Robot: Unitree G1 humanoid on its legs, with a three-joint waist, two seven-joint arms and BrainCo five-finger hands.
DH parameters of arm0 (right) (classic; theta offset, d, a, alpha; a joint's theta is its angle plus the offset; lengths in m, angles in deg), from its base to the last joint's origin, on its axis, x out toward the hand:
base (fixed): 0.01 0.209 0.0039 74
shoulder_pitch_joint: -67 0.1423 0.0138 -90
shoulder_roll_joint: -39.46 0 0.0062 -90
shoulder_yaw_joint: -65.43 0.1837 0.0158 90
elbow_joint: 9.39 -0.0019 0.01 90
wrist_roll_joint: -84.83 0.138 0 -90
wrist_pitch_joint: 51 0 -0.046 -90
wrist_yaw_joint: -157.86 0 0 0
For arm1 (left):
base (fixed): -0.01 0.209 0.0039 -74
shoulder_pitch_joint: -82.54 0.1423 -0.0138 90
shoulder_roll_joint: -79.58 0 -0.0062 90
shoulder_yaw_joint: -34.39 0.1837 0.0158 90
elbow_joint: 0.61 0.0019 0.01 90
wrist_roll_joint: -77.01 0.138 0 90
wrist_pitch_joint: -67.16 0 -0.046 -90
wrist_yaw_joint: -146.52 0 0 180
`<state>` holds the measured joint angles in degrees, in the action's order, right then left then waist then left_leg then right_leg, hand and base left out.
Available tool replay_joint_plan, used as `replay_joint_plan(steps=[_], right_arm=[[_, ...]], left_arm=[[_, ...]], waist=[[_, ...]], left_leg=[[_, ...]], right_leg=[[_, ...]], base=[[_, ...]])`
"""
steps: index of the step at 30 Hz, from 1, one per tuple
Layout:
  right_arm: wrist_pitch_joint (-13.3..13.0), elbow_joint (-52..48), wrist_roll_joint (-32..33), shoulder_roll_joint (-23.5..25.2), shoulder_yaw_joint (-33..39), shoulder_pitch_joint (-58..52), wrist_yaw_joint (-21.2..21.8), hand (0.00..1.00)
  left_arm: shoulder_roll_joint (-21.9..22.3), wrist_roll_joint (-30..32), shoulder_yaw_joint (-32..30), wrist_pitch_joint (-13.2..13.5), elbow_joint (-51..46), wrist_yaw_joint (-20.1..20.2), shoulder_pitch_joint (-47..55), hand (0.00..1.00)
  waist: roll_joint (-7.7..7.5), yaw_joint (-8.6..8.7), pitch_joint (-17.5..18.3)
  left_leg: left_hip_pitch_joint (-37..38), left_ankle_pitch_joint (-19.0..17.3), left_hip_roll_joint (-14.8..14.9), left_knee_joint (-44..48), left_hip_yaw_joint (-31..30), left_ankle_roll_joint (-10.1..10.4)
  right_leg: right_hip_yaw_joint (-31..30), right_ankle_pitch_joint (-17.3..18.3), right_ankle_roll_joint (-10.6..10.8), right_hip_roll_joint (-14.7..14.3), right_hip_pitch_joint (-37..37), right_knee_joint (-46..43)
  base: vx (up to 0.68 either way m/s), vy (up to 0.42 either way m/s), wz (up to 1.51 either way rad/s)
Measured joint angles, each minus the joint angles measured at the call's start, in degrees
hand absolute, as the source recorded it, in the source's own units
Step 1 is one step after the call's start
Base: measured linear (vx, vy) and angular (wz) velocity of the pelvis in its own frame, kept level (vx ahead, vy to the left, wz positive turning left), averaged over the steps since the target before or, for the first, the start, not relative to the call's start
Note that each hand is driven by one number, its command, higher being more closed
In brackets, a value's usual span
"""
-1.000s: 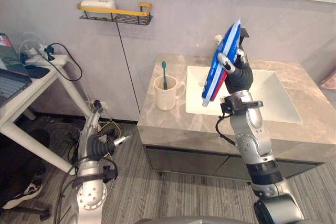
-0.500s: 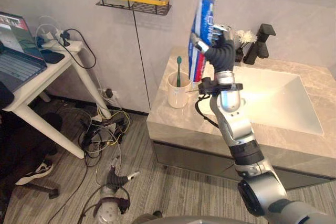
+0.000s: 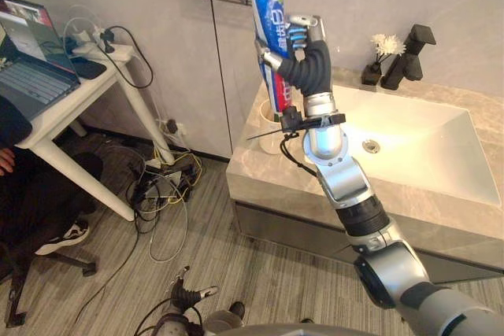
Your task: Organize washtable
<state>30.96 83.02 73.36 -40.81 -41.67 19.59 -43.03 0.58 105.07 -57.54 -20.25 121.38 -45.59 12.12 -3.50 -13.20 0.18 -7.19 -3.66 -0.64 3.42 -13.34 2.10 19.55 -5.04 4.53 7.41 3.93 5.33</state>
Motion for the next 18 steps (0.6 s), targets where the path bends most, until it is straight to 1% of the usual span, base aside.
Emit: replay_joint_plan(steps=[4, 6, 8, 9, 11, 12, 14, 16, 17, 18], right_arm=[[0.10, 0.00, -3.79, -0.12, -1.38, 0.34, -0.45, 1.00], [0.80, 0.00, -4.61, -0.35, -1.38, 0.55, -0.88, 1.00], [1.40, 0.00, -6.93, -1.17, -1.38, 0.66, -1.84, 1.00], [1.83, 0.00, -8.36, -1.48, -1.43, 0.66, -1.99, 1.00], [2.35, 0.04, -9.09, -1.89, -1.55, 0.71, -2.41, 1.00], [2.44, 0.18, -10.30, -1.90, -1.68, 1.20, -2.81, 1.00], [2.50, 0.52, -10.62, -2.03, -1.79, 2.41, -3.01, 1.00], [3.14, 0.56, -12.81, -2.25, -1.87, 3.83, -3.95, 1.00], [3.30, 0.56, -12.85, -2.25, -1.92, 4.05, -4.10, 1.00], [3.46, 0.56, -13.52, -2.27, -2.07, 4.46, -4.38, 1.00]], left_arm=[[-0.18, -0.03, -0.44, -0.08, 1.92, -0.28, -0.35, 0.00], [-0.25, -0.03, -0.45, -0.07, 2.03, -0.33, -0.76, 0.00], [-0.51, -0.03, -0.46, -0.07, 2.28, -0.39, -1.31, 0.00], [-0.56, -0.03, -0.47, -0.07, 2.32, -0.45, -1.43, 0.00], [-0.57, -0.03, -0.48, -0.07, 2.38, -0.88, -1.50, 0.00], [-0.57, -0.04, -0.48, -0.07, 2.50, -1.08, -1.51, 0.00], [-0.57, -0.08, -0.55, -0.07, 2.73, -1.20, -1.57, 0.00], [-0.54, -0.08, -0.95, -0.09, 2.81, -1.85, -1.57, 0.00], [-0.50, -0.08, -1.06, -0.08, 2.79, -2.00, -1.58, 0.00], [-0.45, -0.08, -1.42, -0.07, 2.80, -2.08, -1.63, 0.00]], waist=[[-0.06, -0.36, -0.23], [-0.24, -0.68, -0.67], [-0.71, -1.15, -1.12], [-0.82, -1.32, -1.20], [-0.85, -1.61, -1.22], [-0.86, -1.59, -1.22], [-0.84, -1.54, -1.24], [-0.83, -1.58, -1.63], [-0.85, -1.58, -1.79], [-0.86, -1.57, -2.49]], left_leg=[[-0.12, 0.00, 0.00, -0.01, -0.13, 0.00], [-0.16, 0.02, 0.01, 0.02, -0.15, 0.02], [-0.50, 0.07, 0.01, 0.03, -0.23, 0.09], [-0.63, 0.07, 0.01, 0.03, -0.27, 0.09], [-0.84, 0.07, 0.00, 0.04, -0.37, 0.09], [-1.25, 0.08, 0.00, 0.12, -0.41, 0.10], [-1.53, 0.08, -0.02, 0.41, -0.49, 0.11], [-1.74, 0.09, -0.03, 0.64, -1.00, 0.13], [-1.75, 0.09, -0.03, 0.65, -1.02, 0.14], [-1.75, 0.10, -0.04, 0.70, -1.03, 0.14]], right_leg=[[0.05, 0.00, 0.00, -0.01, 0.07, 0.01], [0.05, 0.00, 0.00, -0.03, 0.10, 0.01], [0.08, 0.00, 0.00, -0.05, 0.43, 0.01], [0.10, 0.00, 0.00, -0.05, 0.53, 0.01], [0.17, 0.00, 0.00, -0.03, 0.69, 0.01], [0.19, 0.00, 0.00, -0.04, 1.06, 0.00], [0.27, -0.02, -0.01, -0.07, 1.52, 0.00], [0.41, -0.02, -0.01, -0.12, 1.57, 0.00], [0.42, -0.02, -0.01, -0.12, 1.56, 0.00], [0.42, -0.02, -0.01, -0.10, 1.51, 0.00]], base=[[0.00, 0.000, 0.00], [0.00, 0.000, 0.00], [0.00, 0.000, 0.00], [0.00, 0.000, 0.00], [0.00, 0.000, 0.00], [0.00, 0.000, 0.00], [0.03, -0.012, 0.03], [0.02, -0.016, 0.05], [0.00, 0.000, 0.00], [0.00, 0.000, 0.00]])
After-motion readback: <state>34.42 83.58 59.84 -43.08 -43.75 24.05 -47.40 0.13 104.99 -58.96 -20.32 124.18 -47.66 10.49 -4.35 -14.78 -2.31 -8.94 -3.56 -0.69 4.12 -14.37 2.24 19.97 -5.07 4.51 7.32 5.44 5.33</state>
